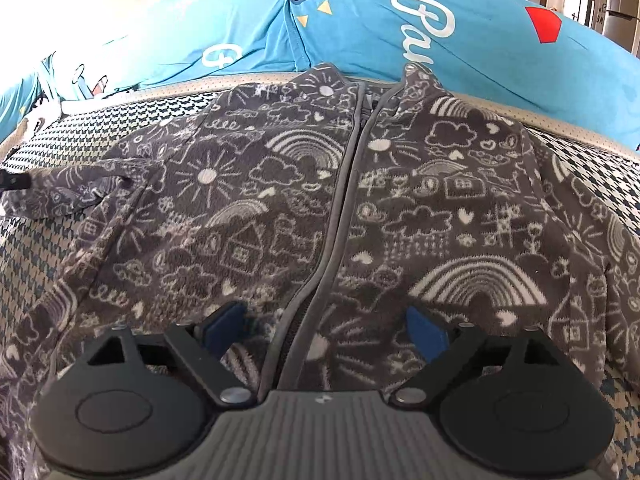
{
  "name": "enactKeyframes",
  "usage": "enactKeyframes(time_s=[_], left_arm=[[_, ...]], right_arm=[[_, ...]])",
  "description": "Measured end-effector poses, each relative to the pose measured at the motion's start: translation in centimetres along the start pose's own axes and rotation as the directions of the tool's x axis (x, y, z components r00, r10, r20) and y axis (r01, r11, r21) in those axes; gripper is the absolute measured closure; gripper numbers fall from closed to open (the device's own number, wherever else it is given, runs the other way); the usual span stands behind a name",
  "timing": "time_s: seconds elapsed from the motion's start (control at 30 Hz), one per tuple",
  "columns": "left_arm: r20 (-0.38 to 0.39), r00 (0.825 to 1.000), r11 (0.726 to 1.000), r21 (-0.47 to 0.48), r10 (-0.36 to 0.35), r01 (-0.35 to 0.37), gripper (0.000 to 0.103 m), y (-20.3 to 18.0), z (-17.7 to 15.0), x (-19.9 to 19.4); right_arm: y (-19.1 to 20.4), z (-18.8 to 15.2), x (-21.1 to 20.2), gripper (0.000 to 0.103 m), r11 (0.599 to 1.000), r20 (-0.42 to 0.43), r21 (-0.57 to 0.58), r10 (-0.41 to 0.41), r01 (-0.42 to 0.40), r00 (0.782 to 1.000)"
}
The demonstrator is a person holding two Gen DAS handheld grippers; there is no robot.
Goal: Fold clothes
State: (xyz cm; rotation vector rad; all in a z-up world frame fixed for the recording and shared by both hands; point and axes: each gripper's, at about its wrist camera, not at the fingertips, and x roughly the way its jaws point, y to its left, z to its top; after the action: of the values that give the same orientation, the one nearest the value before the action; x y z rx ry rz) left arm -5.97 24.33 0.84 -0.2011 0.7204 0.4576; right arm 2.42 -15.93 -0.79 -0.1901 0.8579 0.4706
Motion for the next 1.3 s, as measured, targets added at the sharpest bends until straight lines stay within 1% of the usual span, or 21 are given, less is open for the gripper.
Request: enactKeyframes(time_s=[0.17, 0.3, 0.37, 0.47, 0.57, 0.63, 0.7, 0.77, 0.83, 0.9, 0.93, 1.0, 1.17, 1.23, 1.3], left_arm=[[-0.030, 0.999, 0.992, -0.125, -0.023, 0.019, 0.004, 0.8, 0.3, 2.4], [-0.048, 0.998, 0.985, -0.174, -0.028, 0.020, 0.003, 1.0, 0.4, 3.4], [-0.040, 0.998, 0.981, -0.189, -0.050, 0.042, 0.003, 1.1, 0.7, 2.9], [-0.005, 0.997, 0.976, -0.206, -0.080, 0.078, 0.003, 1.9, 1.3, 1.4], [0.026, 0.998, 0.976, -0.210, -0.055, 0.060, 0.003, 3.2, 1.6, -0.5], [0.035, 0.999, 0.970, -0.239, -0.034, 0.041, 0.004, 4.7, 1.5, -1.4], [0.041, 0.999, 0.962, -0.273, -0.013, 0.023, 0.005, 6.2, 1.3, -2.3], [0.036, 0.999, 0.946, -0.325, 0.011, 0.001, 0.009, 7.9, 0.9, -2.7], [0.023, 1.000, 0.919, -0.394, 0.016, -0.006, 0.017, 9.7, 0.3, -2.8], [0.004, 1.000, 0.886, -0.463, 0.016, -0.012, 0.022, 11.2, -0.2, -2.6], [-0.003, 1.000, 0.875, -0.484, 0.016, -0.016, 0.025, 11.7, -0.5, -2.5], [-0.010, 1.000, 0.859, -0.512, 0.016, -0.019, 0.027, 12.4, -0.9, -2.2], [-0.004, 1.000, 0.840, -0.543, -0.010, 0.006, 0.028, 12.6, -1.3, -1.2], [0.005, 1.000, 0.840, -0.543, -0.011, 0.013, 0.027, 12.2, -1.3, -0.7], [0.011, 1.000, 0.845, -0.535, -0.019, 0.022, 0.028, 11.6, -1.2, -0.2]], right_arm=[[0.0, 0.1, 0.1, 0.012, 1.000, 0.000, -0.003, 0.001, -0.001, 1.000], [0.0, 0.1, 0.0, 0.012, 1.000, -0.001, -0.004, 0.003, -0.003, 1.000], [0.0, 0.1, 0.0, 0.012, 1.000, -0.002, -0.004, 0.004, -0.004, 1.000], [0.0, 0.1, 0.0, 0.012, 1.000, -0.004, -0.005, 0.003, -0.003, 1.000], [0.1, 0.1, 0.0, 0.012, 1.000, -0.004, -0.007, 0.001, -0.001, 1.000], [0.1, 0.1, 0.0, 0.012, 1.000, -0.004, -0.009, -0.001, 0.001, 1.000], [0.2, 0.1, 0.1, 0.011, 1.000, -0.004, -0.013, -0.004, 0.004, 1.000], [0.3, 0.1, 0.1, 0.011, 1.000, -0.003, -0.018, -0.009, 0.008, 1.000], [0.4, 0.1, 0.2, 0.010, 1.000, -0.002, -0.021, -0.011, 0.011, 1.000], [0.4, 0.1, 0.2, 0.009, 1.000, -0.002, -0.023, -0.012, 0.012, 1.000], [0.4, 0.1, 0.2, 0.009, 1.000, -0.002, -0.024, -0.012, 0.012, 1.000], [0.4, 0.2, 0.3, 0.008, 1.000, -0.002, -0.026, -0.012, 0.012, 1.000], [0.5, 0.1, 0.3, 0.008, 0.999, -0.002, -0.029, -0.014, 0.014, 1.000], [0.5, 0.1, 0.3, 0.008, 0.999, -0.001, -0.029, -0.014, 0.014, 1.000], [0.5, 0.1, 0.3, 0.007, 0.999, 0.000, -0.030, -0.015, 0.015, 1.000]])
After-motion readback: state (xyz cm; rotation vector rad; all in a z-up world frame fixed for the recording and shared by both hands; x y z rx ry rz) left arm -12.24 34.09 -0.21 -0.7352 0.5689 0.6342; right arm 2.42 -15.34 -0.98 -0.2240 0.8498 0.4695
